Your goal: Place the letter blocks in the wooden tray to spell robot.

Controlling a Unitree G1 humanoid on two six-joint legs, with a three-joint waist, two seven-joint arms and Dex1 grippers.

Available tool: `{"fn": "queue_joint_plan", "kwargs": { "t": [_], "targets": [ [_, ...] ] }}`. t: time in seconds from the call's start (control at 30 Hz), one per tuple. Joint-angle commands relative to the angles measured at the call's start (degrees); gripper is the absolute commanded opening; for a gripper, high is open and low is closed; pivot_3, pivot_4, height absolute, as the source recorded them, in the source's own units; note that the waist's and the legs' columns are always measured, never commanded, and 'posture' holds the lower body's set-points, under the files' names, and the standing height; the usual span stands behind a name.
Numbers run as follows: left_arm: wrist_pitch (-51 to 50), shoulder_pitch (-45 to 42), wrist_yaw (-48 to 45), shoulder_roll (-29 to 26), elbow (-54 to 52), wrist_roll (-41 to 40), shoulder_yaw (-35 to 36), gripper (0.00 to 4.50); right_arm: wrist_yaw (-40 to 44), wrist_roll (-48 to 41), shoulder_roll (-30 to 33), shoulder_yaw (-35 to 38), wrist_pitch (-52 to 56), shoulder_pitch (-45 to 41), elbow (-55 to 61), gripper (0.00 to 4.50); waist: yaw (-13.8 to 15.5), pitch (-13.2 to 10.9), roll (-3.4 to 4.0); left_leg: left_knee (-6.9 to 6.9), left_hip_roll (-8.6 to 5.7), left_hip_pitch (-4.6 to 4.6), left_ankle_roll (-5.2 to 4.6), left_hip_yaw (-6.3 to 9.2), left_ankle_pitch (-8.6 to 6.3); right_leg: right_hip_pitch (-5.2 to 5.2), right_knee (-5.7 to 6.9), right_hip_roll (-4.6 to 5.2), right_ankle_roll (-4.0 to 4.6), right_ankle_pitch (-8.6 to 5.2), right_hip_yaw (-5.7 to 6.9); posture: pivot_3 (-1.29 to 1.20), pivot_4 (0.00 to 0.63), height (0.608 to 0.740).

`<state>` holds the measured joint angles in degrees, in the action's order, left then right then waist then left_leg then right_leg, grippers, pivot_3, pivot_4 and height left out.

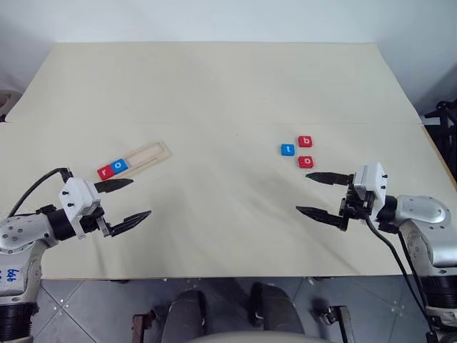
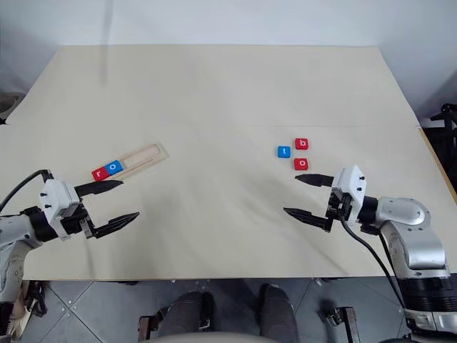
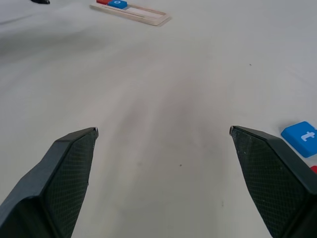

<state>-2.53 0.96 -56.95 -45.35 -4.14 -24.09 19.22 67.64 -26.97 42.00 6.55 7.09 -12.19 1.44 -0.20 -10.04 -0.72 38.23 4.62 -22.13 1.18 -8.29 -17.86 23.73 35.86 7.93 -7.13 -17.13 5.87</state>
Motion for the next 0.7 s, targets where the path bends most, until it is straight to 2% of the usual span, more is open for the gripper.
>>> {"fn": "queue_joint_plan", "kwargs": {
  "t": [0.03, 0.2, 0.37, 0.47, 0.57, 0.7],
  "targets": [
    [1.27, 0.94, 1.61, 0.92, -2.56, 0.06, 1.57, 4.50, 1.85, 0.64, -0.94, -0.81, -2.93, -1.45, -1.76, 4.46, -0.01, 0.00, 0.00, 0.01, 0.00, 0.00, 0.00, 0.00, 0.00, 0.00, 0.00, 0.00, 0.00, 0.00, 0.00, 0.00, 0.150, 0.740],
    [-1.85, 5.12, 6.56, 3.85, -5.39, -3.19, 6.84, 4.50, 1.02, 0.05, -5.15, -2.67, -3.39, -5.10, -2.51, 4.46, -0.67, 0.00, 0.00, 0.02, 0.03, 0.01, 0.00, -0.02, 0.00, 0.01, 0.02, -0.02, 0.00, 0.01, -0.01, 0.00, 0.150, 0.740],
    [0.02, 14.45, 13.81, 11.80, -4.39, -4.12, 16.36, 4.50, -3.80, -1.49, -13.53, -6.21, -0.86, -9.42, 4.04, 4.46, -1.71, 0.00, 0.01, -0.02, 0.14, 0.03, 0.08, 0.00, -0.03, 0.05, 0.07, -0.09, 0.06, 0.00, 0.00, 0.00, 0.150, 0.740],
    [0.79, 16.73, 16.25, 14.71, -2.42, -4.33, 19.18, 4.50, -4.56, -1.32, -15.64, -8.43, 0.07, -10.36, 7.08, 4.46, -1.40, 0.01, -0.01, 0.01, 0.17, 0.01, 0.11, 0.00, -0.07, 0.05, 0.05, -0.12, 0.06, 0.00, 0.00, 0.00, 0.150, 0.740],
    [0.96, 16.16, 15.93, 14.99, 0.06, -4.43, 19.15, 4.50, -4.64, -1.69, -15.68, -9.05, 1.15, -10.58, 8.59, 4.46, -0.31, 0.03, -0.04, 0.18, 0.16, -0.02, 0.05, 0.07, -0.13, -0.01, -0.02, -0.10, 0.06, 0.00, 0.03, 0.00, 0.150, 0.740],
    [0.23, 10.86, 12.73, 10.99, 5.58, -4.00, 17.08, 4.50, -4.14, -2.00, -13.98, -8.35, 2.20, -10.12, 9.49, 4.46, 0.35, 0.05, -0.07, 0.65, 0.20, -0.07, -0.01, 0.10, -0.38, -0.04, 0.01, -0.11, 0.08, -0.01, 0.04, 0.00, 0.150, 0.740]
  ]
}}
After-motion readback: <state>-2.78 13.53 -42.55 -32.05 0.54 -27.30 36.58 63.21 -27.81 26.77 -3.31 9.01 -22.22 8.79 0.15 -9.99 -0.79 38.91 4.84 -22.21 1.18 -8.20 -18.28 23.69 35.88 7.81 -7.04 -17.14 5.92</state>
